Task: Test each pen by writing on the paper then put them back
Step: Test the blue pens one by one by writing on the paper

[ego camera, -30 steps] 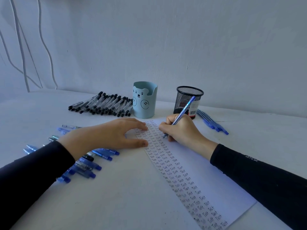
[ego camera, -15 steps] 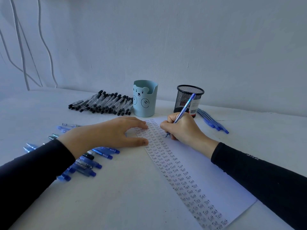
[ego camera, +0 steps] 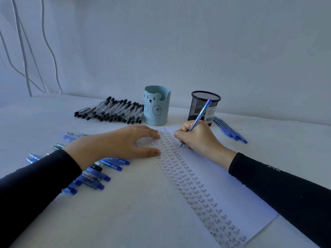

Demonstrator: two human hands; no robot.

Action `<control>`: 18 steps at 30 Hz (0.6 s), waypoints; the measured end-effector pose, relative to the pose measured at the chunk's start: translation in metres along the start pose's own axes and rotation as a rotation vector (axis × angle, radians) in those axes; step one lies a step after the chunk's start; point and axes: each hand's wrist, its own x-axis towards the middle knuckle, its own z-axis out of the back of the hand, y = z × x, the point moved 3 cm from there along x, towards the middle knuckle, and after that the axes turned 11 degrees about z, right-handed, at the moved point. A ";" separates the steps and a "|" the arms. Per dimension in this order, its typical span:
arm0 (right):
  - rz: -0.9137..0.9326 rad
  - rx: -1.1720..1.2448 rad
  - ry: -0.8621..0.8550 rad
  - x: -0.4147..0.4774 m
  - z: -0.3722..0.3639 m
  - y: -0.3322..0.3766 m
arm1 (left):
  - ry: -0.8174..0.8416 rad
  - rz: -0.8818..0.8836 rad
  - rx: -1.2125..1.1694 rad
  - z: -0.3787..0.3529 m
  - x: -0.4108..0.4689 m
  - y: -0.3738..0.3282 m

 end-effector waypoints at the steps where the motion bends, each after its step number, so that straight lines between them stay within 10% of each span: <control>1: -0.001 -0.005 -0.001 0.000 0.000 0.000 | 0.000 -0.001 0.002 0.000 0.000 0.000; 18: -0.094 0.240 0.020 0.007 0.027 0.014 | 0.001 0.006 -0.007 -0.002 0.000 0.001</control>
